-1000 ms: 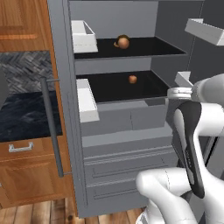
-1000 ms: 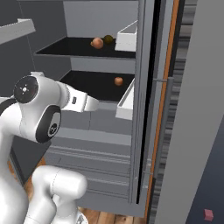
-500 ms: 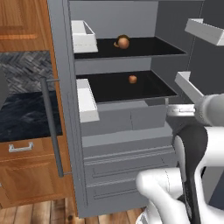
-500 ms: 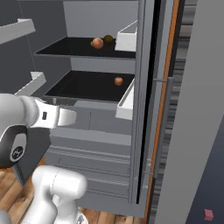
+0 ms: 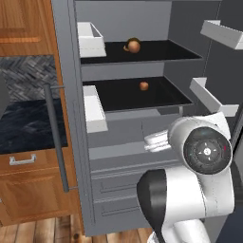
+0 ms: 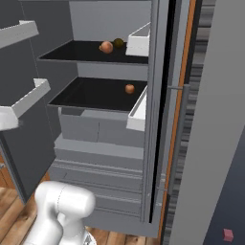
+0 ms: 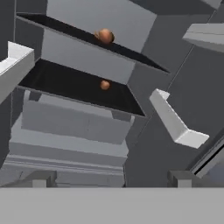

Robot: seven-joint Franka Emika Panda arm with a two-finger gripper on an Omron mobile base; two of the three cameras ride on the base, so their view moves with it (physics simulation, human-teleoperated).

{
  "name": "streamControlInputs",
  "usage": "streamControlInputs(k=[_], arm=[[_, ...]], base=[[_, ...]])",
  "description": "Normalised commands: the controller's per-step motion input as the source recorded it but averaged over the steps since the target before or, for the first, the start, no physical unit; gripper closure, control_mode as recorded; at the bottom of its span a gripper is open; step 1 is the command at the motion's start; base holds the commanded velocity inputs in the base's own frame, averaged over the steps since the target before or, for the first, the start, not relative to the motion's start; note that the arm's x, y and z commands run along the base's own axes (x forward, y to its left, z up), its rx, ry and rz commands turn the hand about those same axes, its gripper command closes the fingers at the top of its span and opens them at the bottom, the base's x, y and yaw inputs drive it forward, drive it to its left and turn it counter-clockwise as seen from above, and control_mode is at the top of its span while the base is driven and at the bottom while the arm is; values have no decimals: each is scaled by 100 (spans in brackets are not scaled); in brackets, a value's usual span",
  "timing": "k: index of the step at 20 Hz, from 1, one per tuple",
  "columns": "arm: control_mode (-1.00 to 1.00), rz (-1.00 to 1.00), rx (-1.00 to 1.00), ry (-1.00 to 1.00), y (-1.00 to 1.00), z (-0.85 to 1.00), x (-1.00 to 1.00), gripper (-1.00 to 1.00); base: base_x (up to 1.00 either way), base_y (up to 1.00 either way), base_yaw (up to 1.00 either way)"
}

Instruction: Place the onion in the correct fridge rack based on whether it is a fruit or vegetable. Finally, close the fridge door.

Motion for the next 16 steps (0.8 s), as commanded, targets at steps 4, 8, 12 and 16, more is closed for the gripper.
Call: streamControlInputs(k=[4,8,12,16], arm=[[-100,1,-38,0,100,0,-6,-100],[-100,0,-37,0,100,0,0,-100],[-100,0,-33,1,100,0,9,-100],[-100,0,-33,6,100,-8,39,-100]], base=[[0,0,0],[0,0,0],[0,0,0],[0,0,0]])
